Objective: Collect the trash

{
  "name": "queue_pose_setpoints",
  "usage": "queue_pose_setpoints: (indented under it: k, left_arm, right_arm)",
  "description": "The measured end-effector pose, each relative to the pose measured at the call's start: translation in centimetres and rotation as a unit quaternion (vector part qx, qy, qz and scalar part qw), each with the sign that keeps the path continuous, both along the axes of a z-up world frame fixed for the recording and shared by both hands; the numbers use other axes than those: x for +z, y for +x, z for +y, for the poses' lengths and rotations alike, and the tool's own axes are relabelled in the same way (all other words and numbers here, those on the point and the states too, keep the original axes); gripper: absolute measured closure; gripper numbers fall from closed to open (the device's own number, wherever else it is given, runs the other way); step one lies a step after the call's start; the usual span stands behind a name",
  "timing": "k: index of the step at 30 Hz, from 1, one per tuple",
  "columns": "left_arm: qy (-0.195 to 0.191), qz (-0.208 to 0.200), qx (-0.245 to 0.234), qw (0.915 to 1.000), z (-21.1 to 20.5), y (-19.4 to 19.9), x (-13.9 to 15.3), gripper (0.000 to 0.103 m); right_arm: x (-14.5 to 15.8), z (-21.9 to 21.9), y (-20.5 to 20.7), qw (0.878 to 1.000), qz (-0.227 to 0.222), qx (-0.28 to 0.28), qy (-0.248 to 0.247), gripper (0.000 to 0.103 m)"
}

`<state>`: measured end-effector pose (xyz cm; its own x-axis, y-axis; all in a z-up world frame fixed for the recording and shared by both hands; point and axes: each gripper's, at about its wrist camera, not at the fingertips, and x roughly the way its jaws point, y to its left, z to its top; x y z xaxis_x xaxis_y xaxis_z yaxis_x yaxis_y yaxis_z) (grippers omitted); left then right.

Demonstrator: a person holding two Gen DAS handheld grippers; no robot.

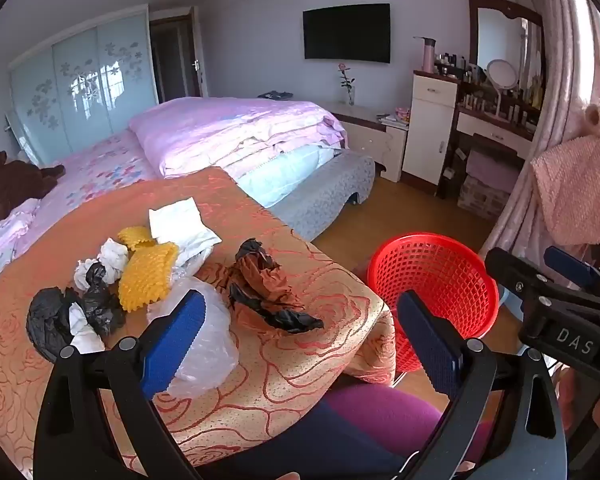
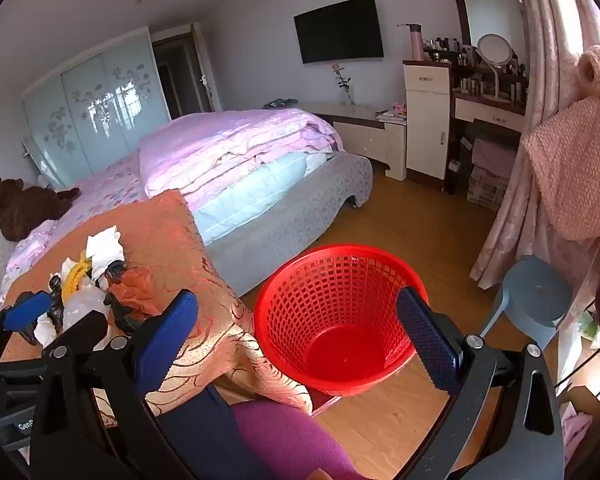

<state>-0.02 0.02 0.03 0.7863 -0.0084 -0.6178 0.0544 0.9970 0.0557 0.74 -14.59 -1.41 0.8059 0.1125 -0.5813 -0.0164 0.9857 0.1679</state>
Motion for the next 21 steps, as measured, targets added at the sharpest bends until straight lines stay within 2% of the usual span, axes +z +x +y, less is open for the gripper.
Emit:
queue_pose_setpoints:
  k: [7,15,21]
  left_arm:
    - [-0.001,0.002,0.004,1.0,0.2,0.3,-0.1,0.01]
    - [-0.002,-0.006,0.015,0.9999,0.6,0.7,0.1,0.01]
    - [0.003,-0.012,0.018,0.9998,0.5,0.8,0.1,0.01]
  right_arm:
    - [-0.2,0.0,0.2,1.0,0.005,-0.003,-0.001,0.007]
    - [-1.4,0.2,-0.1,1.0,-0.014,-0.015,-0.018,0.007]
    - [-0.4,0.4,0.2,1.0,-0.015,-0.011,-0.024,0.007]
